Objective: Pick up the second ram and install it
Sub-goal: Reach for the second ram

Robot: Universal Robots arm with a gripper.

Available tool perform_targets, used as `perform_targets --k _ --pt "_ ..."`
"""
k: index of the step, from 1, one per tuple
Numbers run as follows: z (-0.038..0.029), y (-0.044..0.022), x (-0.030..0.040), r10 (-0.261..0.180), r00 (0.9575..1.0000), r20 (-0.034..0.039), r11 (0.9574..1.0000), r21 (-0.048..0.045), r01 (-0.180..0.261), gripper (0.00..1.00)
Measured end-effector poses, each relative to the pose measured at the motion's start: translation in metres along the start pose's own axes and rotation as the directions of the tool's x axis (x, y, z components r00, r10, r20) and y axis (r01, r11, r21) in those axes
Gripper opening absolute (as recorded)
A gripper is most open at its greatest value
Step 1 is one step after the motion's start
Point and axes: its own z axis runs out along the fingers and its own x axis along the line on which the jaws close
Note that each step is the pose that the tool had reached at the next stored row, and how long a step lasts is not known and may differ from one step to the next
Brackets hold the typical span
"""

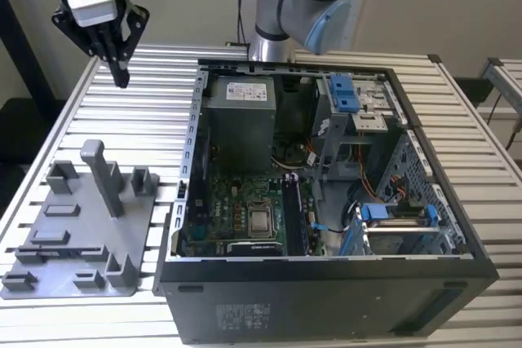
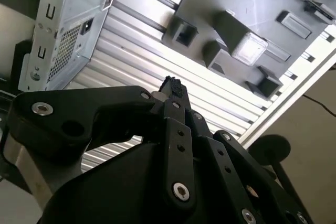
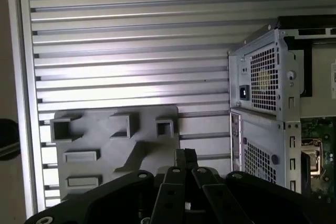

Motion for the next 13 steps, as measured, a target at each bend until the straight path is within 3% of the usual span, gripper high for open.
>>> perform_targets --k 13 --pt "0.0024 -0.0039 0.0531 0.000 1.0000 -0.0007 1.0000 0.0001 0.000 0.11"
